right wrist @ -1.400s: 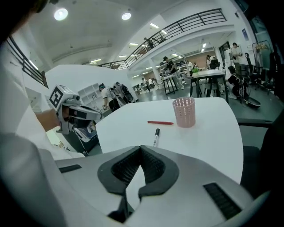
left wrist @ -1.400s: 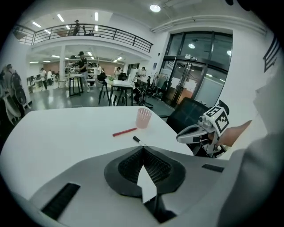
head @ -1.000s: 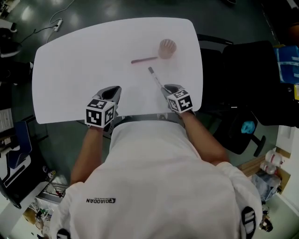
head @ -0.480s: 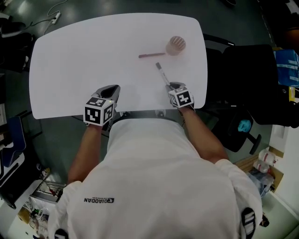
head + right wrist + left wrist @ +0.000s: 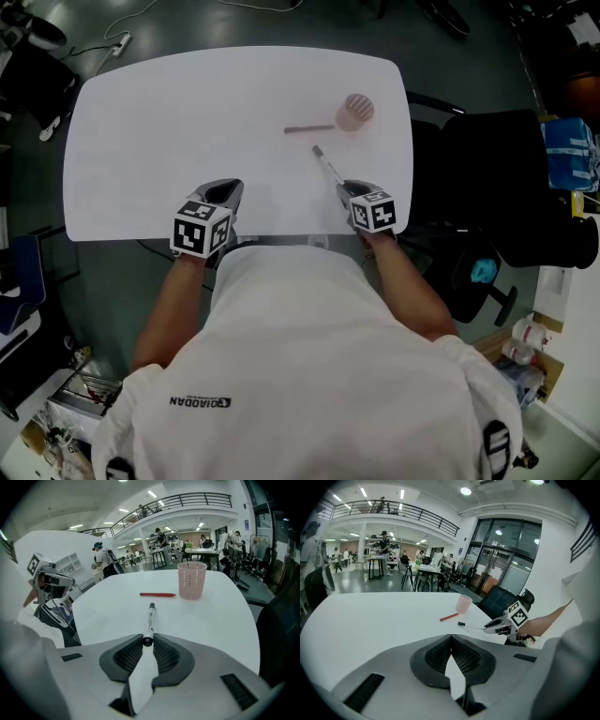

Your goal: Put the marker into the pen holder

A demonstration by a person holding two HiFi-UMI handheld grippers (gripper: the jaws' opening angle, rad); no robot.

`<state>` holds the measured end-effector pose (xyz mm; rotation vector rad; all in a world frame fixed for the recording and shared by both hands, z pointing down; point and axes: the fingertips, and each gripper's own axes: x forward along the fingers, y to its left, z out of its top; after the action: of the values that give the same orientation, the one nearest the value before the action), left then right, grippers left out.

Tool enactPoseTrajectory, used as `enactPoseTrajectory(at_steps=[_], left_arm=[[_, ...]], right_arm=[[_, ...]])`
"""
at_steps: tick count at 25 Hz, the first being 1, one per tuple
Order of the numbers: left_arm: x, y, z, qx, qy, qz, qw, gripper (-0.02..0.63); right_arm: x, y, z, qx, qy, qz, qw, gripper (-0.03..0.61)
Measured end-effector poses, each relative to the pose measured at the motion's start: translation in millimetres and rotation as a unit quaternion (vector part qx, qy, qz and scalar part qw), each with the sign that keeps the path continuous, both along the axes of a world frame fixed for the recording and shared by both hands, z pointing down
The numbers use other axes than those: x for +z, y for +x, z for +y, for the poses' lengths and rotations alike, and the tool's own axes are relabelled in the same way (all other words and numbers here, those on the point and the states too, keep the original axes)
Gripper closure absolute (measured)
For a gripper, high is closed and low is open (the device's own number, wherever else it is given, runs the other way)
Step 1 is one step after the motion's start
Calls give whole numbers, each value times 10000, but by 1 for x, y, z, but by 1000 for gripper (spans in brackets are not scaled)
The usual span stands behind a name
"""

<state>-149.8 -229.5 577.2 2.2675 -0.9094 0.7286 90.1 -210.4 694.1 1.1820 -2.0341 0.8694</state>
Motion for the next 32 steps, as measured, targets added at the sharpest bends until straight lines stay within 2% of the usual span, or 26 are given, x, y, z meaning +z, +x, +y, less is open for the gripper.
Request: enactPoseTrajectory(at_steps=[13,18,23,27,32], left_arm=[[-8,18,-5,76,152,129,9998,588],[-11,4,-7,-220,200,122,9995,588],[-13,-7,-4,-468,215,142,9986,588],[-12,-8,5,-593,201,148,9979,588],[-11,-15,12,-672,195,124,9975,588]], right_arm=[[-81,-2,-19,18,945,-343,9949,492],[-117,17,-43,240,1365,-376,9896,492],[-153,43,-72,464,1774,-280,9826,492],[-162,66,-92,729,1921,-184,9785,492],[-148,81,-110,830,1963,331,9765,492]])
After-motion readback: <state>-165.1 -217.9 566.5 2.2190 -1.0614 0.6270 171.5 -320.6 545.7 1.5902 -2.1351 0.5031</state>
